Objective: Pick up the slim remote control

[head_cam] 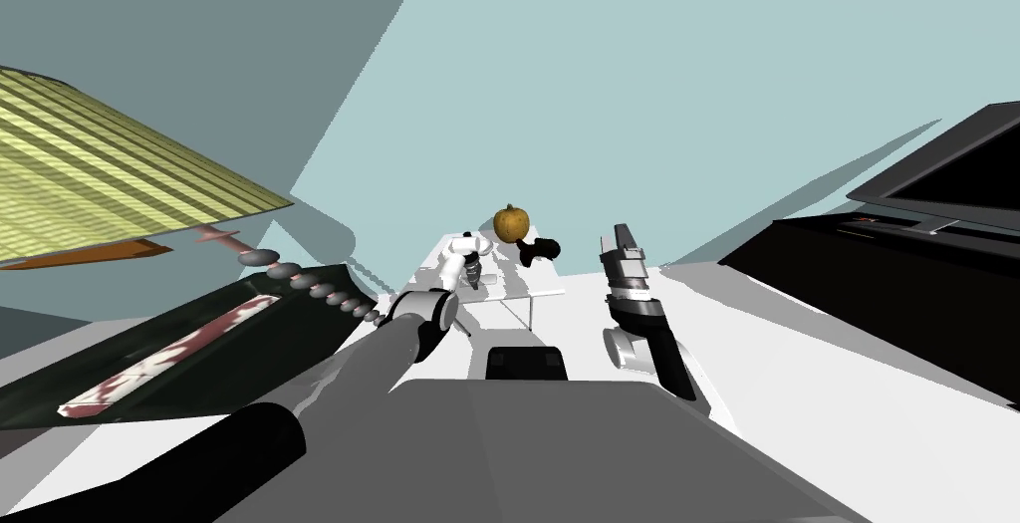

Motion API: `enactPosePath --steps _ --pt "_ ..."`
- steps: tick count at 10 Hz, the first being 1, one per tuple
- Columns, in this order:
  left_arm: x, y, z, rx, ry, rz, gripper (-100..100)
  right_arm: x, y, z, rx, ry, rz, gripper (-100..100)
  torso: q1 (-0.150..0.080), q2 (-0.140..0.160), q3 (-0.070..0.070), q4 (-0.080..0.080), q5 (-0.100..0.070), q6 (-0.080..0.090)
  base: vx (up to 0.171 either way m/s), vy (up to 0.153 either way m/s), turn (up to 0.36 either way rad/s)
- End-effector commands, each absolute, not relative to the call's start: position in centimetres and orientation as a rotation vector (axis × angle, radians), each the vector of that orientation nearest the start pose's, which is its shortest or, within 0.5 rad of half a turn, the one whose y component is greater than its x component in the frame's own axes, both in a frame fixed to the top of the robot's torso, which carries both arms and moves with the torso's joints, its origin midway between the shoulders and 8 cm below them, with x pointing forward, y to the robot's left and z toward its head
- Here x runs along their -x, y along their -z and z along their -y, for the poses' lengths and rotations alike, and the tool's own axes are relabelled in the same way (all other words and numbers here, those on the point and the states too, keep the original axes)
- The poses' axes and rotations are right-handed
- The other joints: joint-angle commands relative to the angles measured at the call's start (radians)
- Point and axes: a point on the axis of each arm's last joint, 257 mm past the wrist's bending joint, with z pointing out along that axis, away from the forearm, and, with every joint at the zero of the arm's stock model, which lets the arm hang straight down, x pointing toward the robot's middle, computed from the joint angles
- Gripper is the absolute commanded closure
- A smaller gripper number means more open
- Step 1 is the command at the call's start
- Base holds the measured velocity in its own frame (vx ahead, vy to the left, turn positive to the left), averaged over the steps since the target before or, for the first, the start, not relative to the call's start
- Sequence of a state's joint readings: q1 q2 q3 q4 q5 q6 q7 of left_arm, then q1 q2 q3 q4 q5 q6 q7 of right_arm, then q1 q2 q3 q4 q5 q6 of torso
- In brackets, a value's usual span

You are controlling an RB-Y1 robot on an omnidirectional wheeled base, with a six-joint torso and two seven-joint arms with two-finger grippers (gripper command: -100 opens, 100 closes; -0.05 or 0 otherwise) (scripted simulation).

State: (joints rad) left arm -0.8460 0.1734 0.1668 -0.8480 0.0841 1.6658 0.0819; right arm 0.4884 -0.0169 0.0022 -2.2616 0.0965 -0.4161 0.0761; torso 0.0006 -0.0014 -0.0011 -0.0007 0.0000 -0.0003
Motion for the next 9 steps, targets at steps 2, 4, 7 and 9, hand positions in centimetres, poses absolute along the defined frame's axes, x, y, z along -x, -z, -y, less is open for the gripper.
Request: enactPosePath --steps 2,4,7,9 --pt "-48.5 34.5 -23.5 2.262 -0.013 -2.143 100 -36.4 -0.2 27.0 -0.626 -1.153 -0.762 0 0.0 0.0 0.0 0.0 0.0 0.0 0.0 0.0 0.0" --pt "-48.5 34.5 -23.5 2.264 -0.014 -2.143 100 -36.4 -0.2 27.0 -0.626 -1.153 -0.762 0 0.001 0.0 0.0 0.0 0.0 0.0 0.0 0.0 0.0" --pt "-48.5 34.5 -23.5 2.263 -0.014 -2.143 0 -36.4 -0.2 27.0 -0.626 -1.153 -0.762 0 0.001 0.0 0.0 0.0 0.0 0.0 0.0 0.0 0.0" --pt "-48.7 33.2 -23.4 2.263 -0.014 -2.144 100 -36.4 -0.2 27.0 -0.626 -1.153 -0.762 0 0.001 0.0 0.0 0.001 0.0 0.0 -0.002 0.003 0.0"
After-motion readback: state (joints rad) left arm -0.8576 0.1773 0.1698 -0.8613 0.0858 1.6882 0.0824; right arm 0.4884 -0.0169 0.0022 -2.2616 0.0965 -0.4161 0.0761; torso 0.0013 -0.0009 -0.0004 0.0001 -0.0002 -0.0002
